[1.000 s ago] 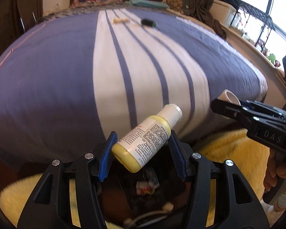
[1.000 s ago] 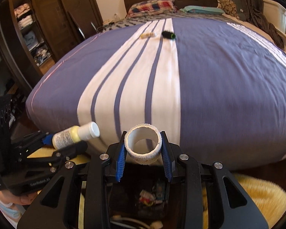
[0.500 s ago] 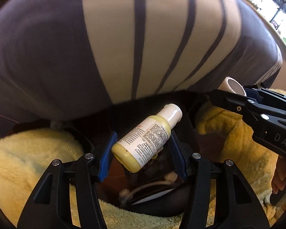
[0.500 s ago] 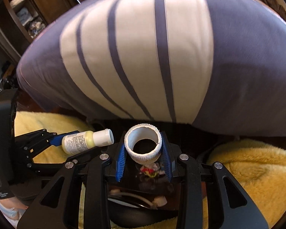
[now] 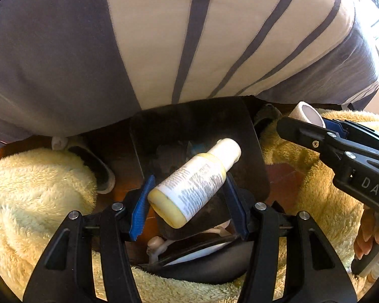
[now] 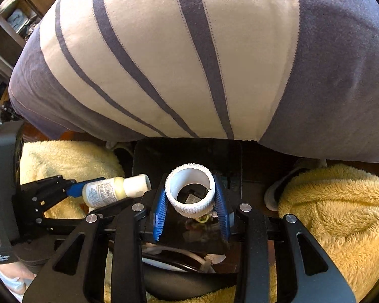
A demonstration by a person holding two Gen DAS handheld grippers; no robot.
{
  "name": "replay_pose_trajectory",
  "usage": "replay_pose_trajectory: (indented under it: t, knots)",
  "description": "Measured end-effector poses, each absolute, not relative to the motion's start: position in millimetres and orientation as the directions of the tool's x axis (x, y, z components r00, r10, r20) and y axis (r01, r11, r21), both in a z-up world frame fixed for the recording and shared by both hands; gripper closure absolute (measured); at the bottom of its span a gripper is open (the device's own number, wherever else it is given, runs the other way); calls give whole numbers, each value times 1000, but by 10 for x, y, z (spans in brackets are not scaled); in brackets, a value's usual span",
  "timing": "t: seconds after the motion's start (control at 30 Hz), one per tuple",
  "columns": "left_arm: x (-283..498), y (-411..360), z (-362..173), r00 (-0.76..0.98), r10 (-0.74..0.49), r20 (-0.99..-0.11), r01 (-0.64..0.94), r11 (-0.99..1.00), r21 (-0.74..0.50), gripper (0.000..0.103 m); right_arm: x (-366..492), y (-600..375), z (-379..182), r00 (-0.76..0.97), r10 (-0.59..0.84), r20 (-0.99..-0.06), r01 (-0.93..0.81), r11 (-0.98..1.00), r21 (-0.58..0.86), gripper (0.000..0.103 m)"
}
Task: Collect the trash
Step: 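Lower the lotion bottle and white cup into the floor bin and open both tools, then move both open tools back over the last items on the bed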
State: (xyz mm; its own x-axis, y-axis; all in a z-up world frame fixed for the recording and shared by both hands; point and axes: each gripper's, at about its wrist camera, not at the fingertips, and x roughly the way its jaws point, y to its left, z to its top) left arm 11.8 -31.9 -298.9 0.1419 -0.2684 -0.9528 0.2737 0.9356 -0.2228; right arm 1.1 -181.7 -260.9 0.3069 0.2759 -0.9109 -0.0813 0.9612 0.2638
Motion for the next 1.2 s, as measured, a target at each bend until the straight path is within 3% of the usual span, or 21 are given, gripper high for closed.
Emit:
replay_pose_trajectory:
  t: [0.13,0.3,0.53,0.9,1.2]
  knots:
    - [145,-318,-2964,148,-267,-952,267,938,-221,42,30,-1841,-2602,311,279,-909,-74,960,269,50]
    - [160,-279,-2887,176,-255,-951,257,944,-206,32,51,-1909,-2516,335,272,-902,-57,962,269,45]
    - [198,-238,-2340,303,-263,-916,281,943,-178,17,33,-2057,-2007,464,250,-850,-46,965,259,17]
    - [626,-196,-1191,523,-286,-803,319,939,-127,13,375,-2414,-1137,647,181,-741,-33,977,209,15]
    - [1569,-247,-835,611,-210,-763,284,958,-36,13,1262,-2569,-776,676,118,-728,-33,991,130,15]
